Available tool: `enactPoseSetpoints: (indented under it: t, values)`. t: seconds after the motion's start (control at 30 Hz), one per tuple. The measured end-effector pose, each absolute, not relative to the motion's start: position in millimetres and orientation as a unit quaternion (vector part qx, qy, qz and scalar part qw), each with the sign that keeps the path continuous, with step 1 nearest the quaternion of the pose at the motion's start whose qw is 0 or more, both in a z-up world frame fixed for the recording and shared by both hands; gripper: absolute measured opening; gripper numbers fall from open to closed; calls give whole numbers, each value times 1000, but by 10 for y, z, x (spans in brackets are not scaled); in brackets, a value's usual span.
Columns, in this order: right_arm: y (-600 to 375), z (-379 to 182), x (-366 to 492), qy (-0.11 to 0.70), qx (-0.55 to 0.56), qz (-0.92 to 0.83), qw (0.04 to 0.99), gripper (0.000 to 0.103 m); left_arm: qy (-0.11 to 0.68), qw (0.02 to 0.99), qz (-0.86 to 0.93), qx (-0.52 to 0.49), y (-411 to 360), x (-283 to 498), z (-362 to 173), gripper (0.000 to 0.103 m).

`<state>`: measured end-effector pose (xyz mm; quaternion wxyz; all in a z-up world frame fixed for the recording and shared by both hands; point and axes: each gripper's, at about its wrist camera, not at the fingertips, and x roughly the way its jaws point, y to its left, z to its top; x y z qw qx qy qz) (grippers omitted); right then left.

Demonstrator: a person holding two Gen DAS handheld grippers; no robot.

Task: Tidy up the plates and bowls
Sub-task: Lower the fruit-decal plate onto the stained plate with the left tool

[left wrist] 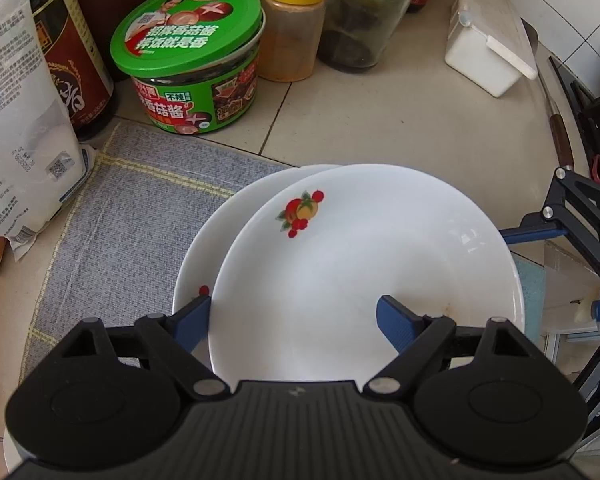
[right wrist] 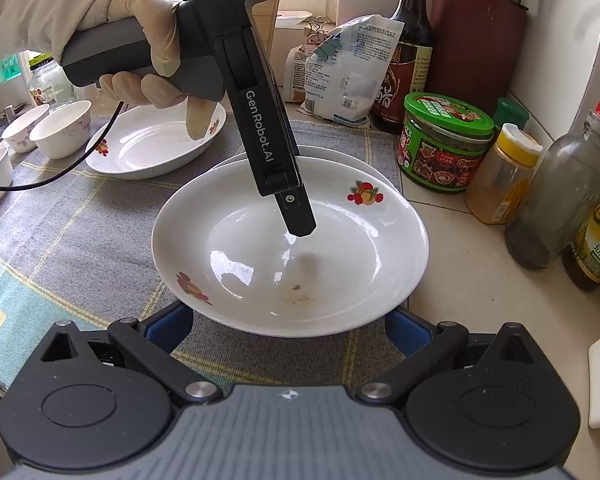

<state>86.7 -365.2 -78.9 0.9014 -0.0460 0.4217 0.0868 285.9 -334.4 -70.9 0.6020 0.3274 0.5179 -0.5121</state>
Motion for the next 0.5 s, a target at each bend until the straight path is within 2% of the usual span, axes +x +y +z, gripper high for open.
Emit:
enactPoseSetpoints:
  t: [0.5]
  values:
    - [-3651, -816, 879, 423, -55, 87, 900, 103, 515, 610, -505, 328, -3284, 2867, -649, 89]
